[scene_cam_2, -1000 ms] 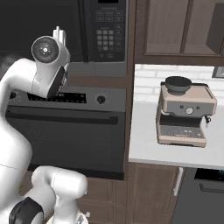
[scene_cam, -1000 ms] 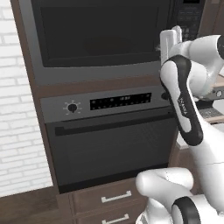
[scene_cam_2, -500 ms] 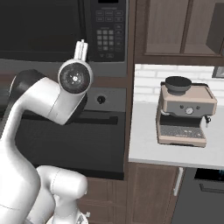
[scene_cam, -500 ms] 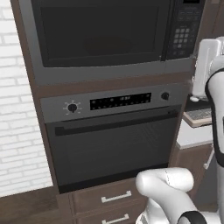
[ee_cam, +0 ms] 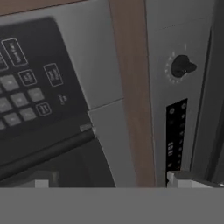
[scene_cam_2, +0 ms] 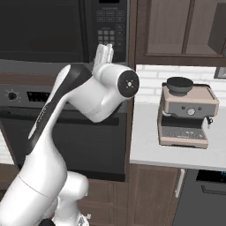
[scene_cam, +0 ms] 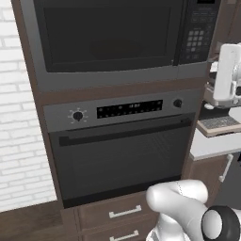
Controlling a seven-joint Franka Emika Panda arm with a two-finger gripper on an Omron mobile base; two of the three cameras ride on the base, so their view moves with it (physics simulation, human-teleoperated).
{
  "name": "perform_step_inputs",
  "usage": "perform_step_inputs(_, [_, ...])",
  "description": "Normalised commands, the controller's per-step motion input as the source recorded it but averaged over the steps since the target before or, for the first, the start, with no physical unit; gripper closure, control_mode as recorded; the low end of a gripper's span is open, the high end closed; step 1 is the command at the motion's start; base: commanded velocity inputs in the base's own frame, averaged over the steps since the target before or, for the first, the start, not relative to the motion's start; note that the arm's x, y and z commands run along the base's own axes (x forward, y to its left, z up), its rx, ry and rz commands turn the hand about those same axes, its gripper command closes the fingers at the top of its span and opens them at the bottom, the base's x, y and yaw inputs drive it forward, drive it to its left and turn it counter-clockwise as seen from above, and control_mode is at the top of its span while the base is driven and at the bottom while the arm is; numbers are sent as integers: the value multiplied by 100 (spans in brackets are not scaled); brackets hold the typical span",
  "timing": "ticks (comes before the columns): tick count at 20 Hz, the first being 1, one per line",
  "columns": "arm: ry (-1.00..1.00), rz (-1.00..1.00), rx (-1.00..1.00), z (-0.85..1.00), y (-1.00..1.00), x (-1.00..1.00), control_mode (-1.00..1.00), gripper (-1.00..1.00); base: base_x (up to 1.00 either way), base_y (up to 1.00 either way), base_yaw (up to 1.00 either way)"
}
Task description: Pick the mushroom from the sink and place it in the bowl. Then pick the bowl and place it in the microwave. Then close the microwave door and press the start button.
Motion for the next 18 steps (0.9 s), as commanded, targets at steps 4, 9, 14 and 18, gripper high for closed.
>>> perform_step_inputs(4, [0,14,5,-8,-21,46,-100,-100,0,0,0])
perform_step_inputs(9, [0,12,7,-11,-11,63,-100,-100,0,0,0])
perform_step_inputs(14, [0,10,7,-11,-12,61,-100,-100,0,0,0])
perform_step_inputs(18, [0,9,8,-9,-7,60,-100,-100,0,0,0])
